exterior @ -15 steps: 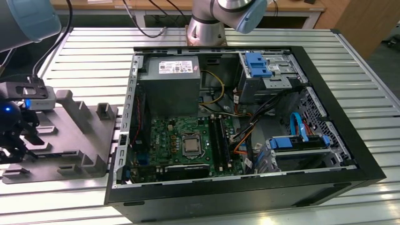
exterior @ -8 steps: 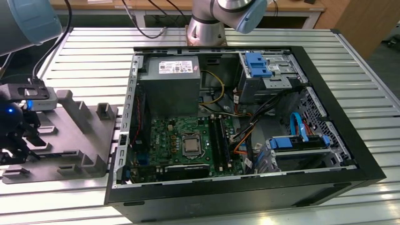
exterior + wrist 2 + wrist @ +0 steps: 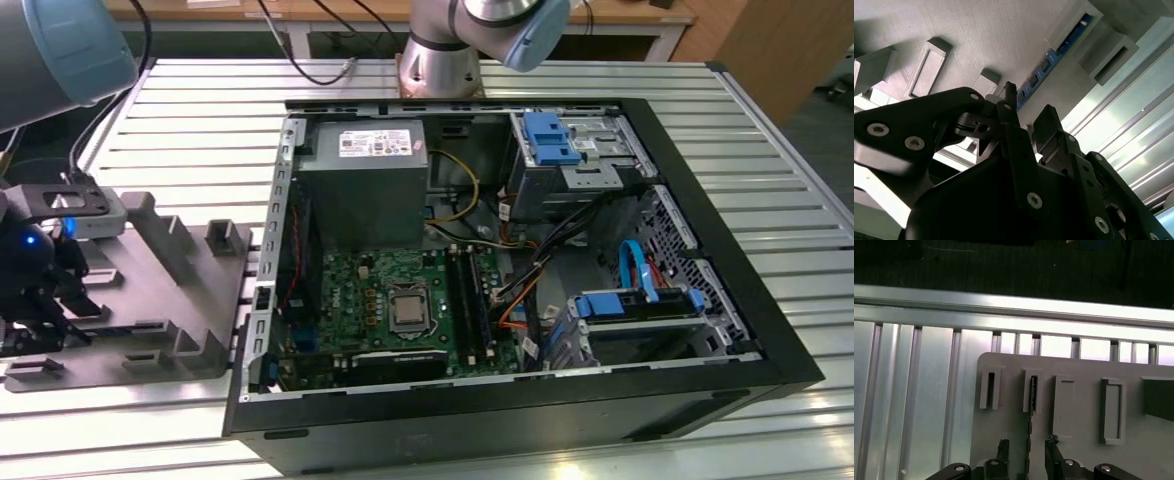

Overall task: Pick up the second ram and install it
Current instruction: 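Pick up the second ram and move it above second insertion slot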

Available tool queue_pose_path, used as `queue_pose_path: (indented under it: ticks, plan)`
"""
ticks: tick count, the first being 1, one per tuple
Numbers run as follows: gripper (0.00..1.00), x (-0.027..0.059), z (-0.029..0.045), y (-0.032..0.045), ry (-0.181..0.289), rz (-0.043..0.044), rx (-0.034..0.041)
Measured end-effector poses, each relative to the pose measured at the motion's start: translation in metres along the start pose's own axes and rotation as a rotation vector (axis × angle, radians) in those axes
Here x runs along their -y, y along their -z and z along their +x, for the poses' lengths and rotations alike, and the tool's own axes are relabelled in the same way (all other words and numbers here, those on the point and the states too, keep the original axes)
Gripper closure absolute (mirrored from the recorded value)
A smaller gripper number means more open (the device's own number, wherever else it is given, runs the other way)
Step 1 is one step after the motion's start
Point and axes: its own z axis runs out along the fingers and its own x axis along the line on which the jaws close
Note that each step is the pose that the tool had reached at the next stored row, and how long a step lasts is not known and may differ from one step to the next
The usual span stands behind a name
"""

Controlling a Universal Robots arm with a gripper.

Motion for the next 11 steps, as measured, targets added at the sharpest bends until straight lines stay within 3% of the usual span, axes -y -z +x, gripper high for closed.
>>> queue_pose_path:
  ticks: [11]
  plan:
    - [0.59,0.0002,0.0002,-0.0044,0.029,0.001,0.0038]
